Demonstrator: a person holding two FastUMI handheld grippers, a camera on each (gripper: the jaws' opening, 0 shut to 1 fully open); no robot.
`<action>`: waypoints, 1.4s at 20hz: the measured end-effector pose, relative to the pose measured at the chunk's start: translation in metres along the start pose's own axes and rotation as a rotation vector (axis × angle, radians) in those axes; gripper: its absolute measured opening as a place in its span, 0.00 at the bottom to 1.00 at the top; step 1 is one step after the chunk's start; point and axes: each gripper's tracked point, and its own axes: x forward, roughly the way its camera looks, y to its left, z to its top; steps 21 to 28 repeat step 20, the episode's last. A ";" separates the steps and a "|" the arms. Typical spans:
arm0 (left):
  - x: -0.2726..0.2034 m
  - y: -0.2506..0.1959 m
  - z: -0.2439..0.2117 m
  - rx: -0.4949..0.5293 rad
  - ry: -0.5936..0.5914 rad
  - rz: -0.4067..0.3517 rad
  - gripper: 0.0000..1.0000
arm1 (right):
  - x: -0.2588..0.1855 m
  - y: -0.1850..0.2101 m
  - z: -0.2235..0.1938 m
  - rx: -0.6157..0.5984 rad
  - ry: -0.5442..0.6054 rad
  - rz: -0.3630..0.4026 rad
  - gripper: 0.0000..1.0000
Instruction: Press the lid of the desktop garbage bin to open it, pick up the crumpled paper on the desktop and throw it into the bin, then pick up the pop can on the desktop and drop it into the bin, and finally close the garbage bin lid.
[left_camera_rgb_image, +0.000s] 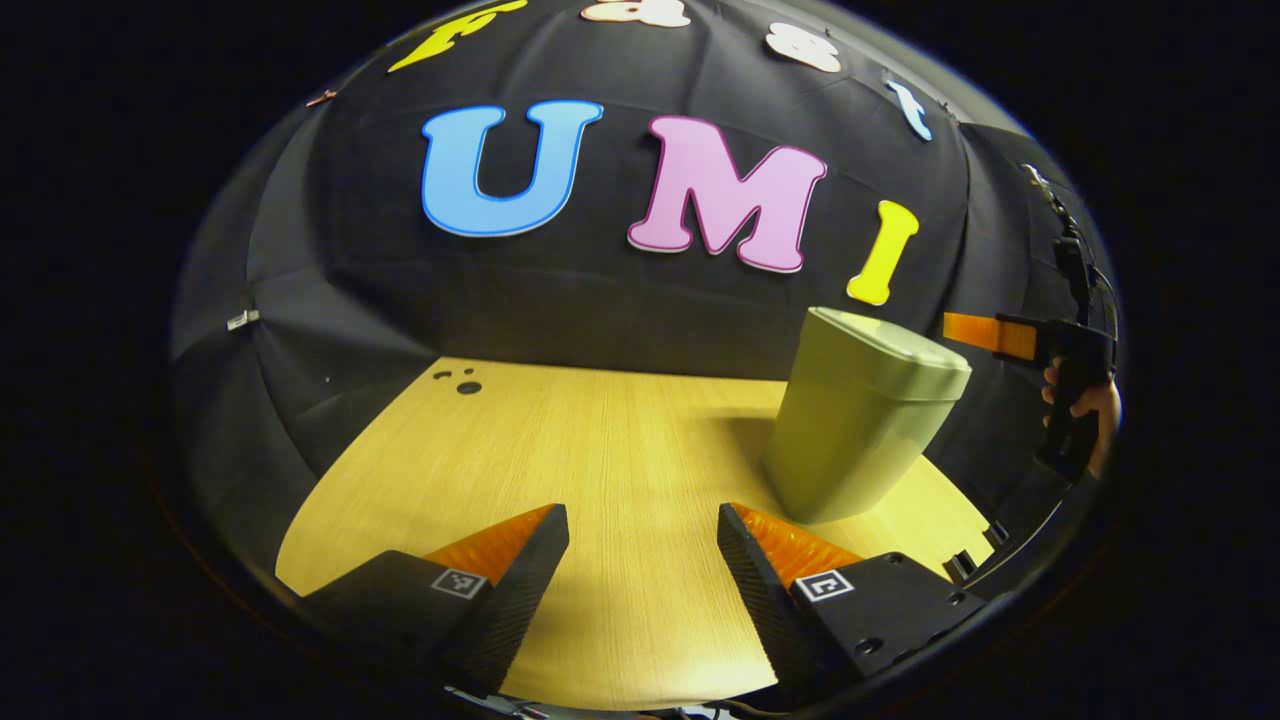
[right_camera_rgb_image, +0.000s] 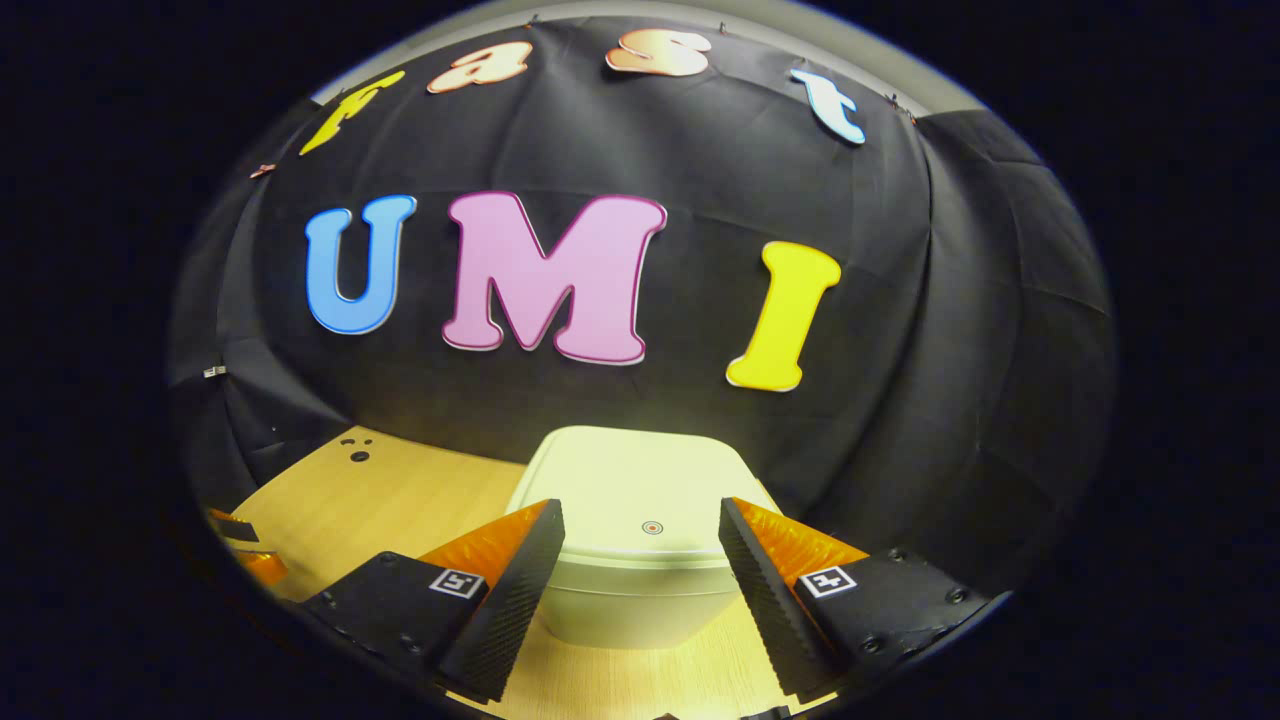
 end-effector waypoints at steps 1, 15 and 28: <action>-0.004 -0.004 0.007 0.012 -0.026 -0.002 0.96 | -0.012 0.008 0.005 0.007 -0.021 0.017 0.98; -0.063 -0.037 0.038 0.090 -0.232 0.065 0.96 | -0.100 0.073 -0.058 0.072 0.075 0.187 0.98; -0.061 -0.035 0.013 0.047 -0.194 0.062 0.96 | -0.110 0.076 -0.075 0.090 0.115 0.186 0.98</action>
